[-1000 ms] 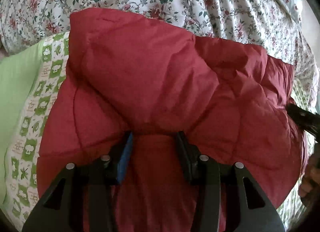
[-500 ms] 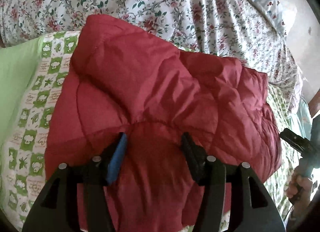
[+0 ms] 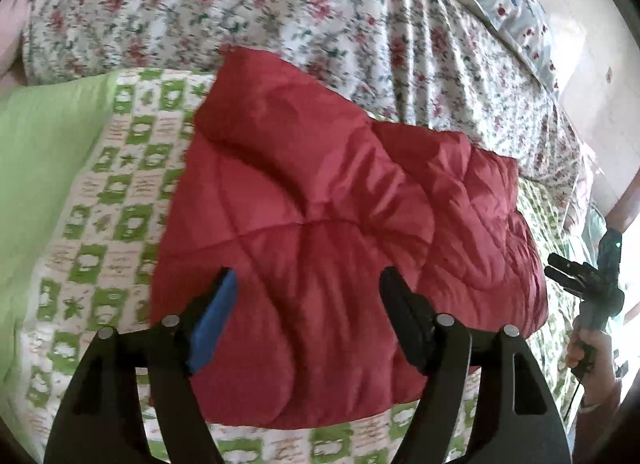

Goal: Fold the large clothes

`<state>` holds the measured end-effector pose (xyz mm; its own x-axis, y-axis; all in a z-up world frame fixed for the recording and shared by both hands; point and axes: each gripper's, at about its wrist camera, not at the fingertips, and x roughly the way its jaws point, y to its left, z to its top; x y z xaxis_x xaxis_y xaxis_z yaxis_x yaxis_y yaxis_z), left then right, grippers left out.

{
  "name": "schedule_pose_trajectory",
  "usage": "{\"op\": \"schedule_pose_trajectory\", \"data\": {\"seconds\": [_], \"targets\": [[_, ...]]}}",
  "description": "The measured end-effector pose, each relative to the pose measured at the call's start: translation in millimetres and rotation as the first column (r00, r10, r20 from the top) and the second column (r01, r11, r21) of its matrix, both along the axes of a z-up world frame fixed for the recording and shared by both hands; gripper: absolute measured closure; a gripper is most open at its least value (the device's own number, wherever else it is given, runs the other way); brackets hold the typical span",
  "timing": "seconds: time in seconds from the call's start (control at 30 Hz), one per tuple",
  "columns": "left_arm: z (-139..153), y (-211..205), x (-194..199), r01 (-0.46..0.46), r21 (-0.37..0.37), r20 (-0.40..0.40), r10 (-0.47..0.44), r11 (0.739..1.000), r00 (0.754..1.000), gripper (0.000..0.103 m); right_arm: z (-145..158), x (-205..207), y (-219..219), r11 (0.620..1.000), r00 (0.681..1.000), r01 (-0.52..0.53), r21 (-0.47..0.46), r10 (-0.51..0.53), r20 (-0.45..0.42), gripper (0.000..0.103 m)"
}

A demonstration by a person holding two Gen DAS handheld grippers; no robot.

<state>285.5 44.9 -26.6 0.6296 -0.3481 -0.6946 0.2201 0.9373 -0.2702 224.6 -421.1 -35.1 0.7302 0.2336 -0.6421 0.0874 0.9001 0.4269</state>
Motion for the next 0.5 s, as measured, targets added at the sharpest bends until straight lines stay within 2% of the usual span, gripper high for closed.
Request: {"op": "schedule_pose_trajectory", "data": {"seconds": [0.23, 0.5], "targets": [[-8.4, 38.2, 2.5, -0.066, -0.022, -0.018, 0.065, 0.998, 0.998, 0.025, -21.4, 12.6, -11.7, 0.995, 0.999, -0.018, 0.102, 0.021, -0.037, 0.016], [-39.4, 70.3, 24.2, -0.100, -0.162, -0.127, 0.080, 0.982, 0.989, 0.025, -45.3, 28.2, -19.6, 0.972, 0.997, -0.033, 0.234, 0.048, -0.058, 0.014]]}}
